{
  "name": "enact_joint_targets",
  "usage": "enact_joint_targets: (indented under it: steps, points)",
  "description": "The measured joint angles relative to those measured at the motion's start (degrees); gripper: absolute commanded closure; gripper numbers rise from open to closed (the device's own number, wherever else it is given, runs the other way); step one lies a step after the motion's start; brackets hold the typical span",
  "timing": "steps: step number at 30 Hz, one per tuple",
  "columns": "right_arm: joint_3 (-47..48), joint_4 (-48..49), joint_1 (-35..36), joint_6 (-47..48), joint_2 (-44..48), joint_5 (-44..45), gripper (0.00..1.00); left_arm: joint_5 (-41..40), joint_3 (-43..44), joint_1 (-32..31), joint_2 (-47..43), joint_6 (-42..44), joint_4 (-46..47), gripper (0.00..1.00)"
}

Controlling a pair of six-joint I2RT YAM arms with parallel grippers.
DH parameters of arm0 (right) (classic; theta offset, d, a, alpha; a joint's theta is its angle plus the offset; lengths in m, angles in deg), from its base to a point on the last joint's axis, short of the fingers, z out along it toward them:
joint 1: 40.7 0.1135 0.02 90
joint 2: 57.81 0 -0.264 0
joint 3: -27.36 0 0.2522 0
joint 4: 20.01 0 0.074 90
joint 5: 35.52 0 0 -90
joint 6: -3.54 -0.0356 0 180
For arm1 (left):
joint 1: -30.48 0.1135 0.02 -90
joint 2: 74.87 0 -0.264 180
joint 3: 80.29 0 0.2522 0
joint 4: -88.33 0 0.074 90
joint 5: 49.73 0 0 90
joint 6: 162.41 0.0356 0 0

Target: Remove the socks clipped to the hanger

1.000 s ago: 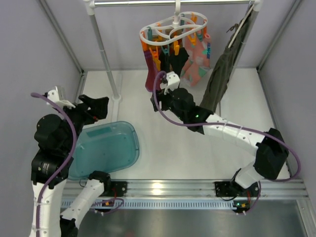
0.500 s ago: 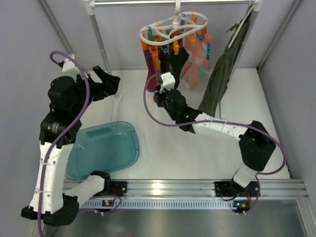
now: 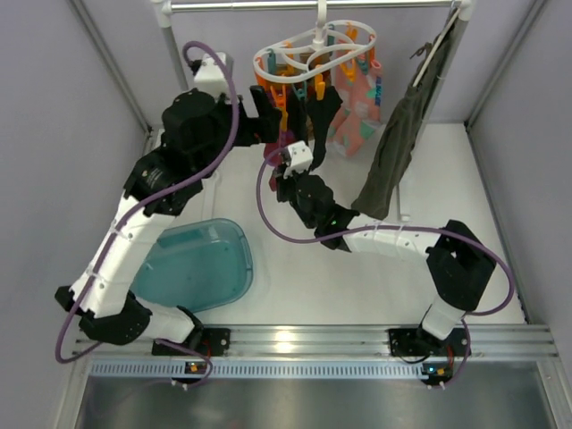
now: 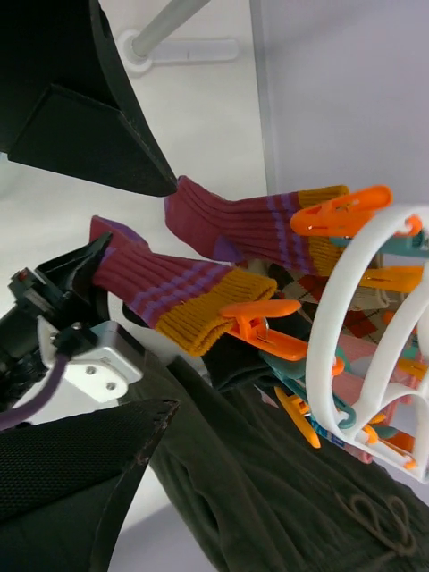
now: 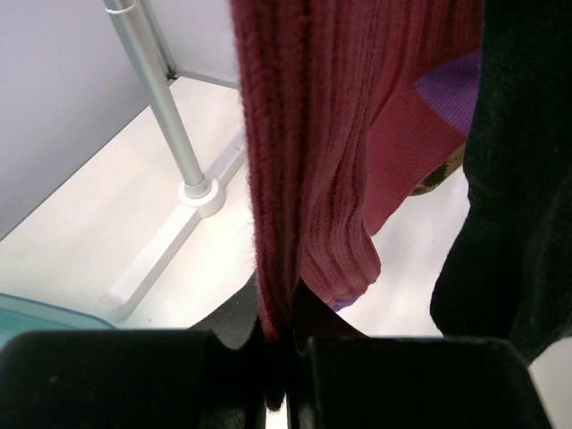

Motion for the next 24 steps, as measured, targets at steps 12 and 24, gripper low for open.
enact_joint_targets:
  steps: [12, 24]
  points:
    - [-1.1, 0.4, 0.7, -0.5, 0.9, -2.4, 1.0, -9.7, 6.7, -4.3, 12.9, 9.2, 3.1, 0.29]
    - [-1.8, 0.5, 1.7, -0.5, 1.9, -4.3, 1.0, -12.9, 10.4, -4.4, 16.5, 14.8, 8.8, 0.44]
